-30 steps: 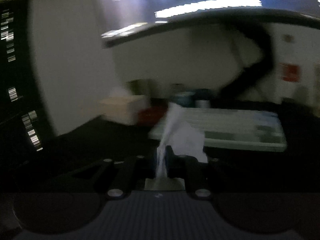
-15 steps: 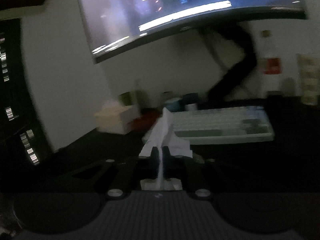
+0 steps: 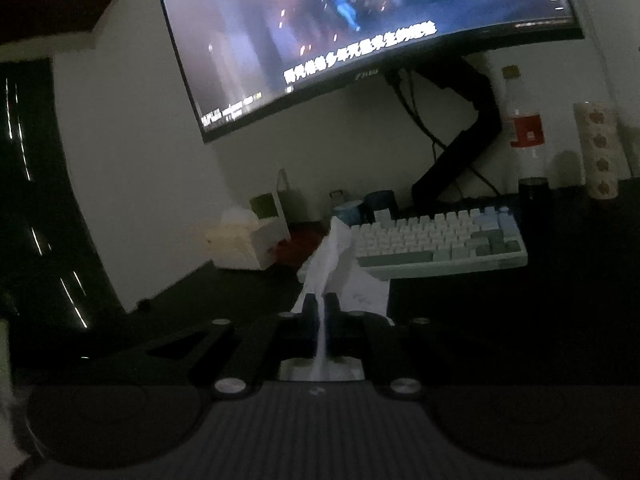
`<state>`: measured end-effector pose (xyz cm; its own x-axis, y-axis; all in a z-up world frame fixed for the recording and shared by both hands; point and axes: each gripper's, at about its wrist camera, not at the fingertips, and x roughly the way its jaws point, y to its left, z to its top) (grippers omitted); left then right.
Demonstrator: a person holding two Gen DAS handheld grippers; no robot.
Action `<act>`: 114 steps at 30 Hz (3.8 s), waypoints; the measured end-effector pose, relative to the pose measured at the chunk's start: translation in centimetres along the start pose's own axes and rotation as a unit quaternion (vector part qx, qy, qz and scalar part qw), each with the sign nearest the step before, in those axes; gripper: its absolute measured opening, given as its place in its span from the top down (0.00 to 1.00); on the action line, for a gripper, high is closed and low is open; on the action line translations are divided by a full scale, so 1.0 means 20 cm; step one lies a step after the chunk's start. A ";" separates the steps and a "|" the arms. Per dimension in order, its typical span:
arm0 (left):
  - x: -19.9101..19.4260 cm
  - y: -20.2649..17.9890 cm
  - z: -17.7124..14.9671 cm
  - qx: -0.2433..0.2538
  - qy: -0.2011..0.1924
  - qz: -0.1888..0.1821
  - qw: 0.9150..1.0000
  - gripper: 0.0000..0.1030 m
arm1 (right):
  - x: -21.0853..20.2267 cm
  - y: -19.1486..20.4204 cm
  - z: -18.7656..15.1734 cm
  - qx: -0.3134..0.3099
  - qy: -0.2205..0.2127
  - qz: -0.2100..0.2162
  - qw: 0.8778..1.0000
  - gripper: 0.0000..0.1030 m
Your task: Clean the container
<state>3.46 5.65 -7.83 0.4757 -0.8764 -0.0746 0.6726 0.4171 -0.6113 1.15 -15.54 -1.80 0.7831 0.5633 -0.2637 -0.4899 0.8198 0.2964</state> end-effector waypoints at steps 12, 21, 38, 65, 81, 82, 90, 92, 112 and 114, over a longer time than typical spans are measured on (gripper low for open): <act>-0.02 -0.03 -0.02 0.044 -0.030 0.044 0.998 0.81 | -0.15 0.08 0.00 -0.021 -0.043 -0.054 0.997 0.94; -0.06 0.00 -0.01 0.020 -0.072 0.083 0.994 0.82 | -0.18 0.12 -0.02 -0.040 -0.045 -0.075 0.995 0.94; -0.10 0.01 -0.05 -0.015 -0.187 0.181 0.966 0.82 | -0.09 0.15 -0.08 -0.047 -0.010 -0.105 0.993 0.94; 0.04 0.03 -0.05 0.098 0.030 0.148 0.984 0.82 | 0.00 0.09 -0.06 0.018 0.017 0.014 1.000 0.93; 0.03 0.06 -0.04 0.070 0.029 0.146 0.986 0.76 | 0.03 0.01 -0.03 0.033 0.018 0.005 0.999 0.92; 0.03 0.06 -0.03 0.071 0.029 0.146 0.986 0.75 | 0.03 0.06 -0.05 0.030 0.028 0.041 0.998 0.92; 0.01 0.08 -0.01 0.060 0.024 0.152 0.986 0.75 | 0.02 -0.02 -0.04 0.035 0.022 -0.030 0.999 0.96; 0.01 0.09 -0.01 0.055 0.017 0.150 0.987 0.75 | 0.02 -0.07 -0.04 0.056 0.023 -0.027 0.998 0.94; 0.01 0.09 -0.02 0.060 0.018 0.147 0.987 0.75 | 0.01 0.09 -0.08 -0.003 0.024 0.045 0.999 0.94; 0.01 0.10 -0.02 0.059 0.018 0.144 0.988 0.75 | 0.02 0.13 -0.09 -0.016 0.025 0.051 0.998 0.95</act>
<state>4.69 6.28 -9.38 0.6382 -0.7242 -0.2614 0.5741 0.6738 -0.4651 -0.45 -12.91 -2.71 0.7091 0.6475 -0.2790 -0.5785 0.7605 0.2949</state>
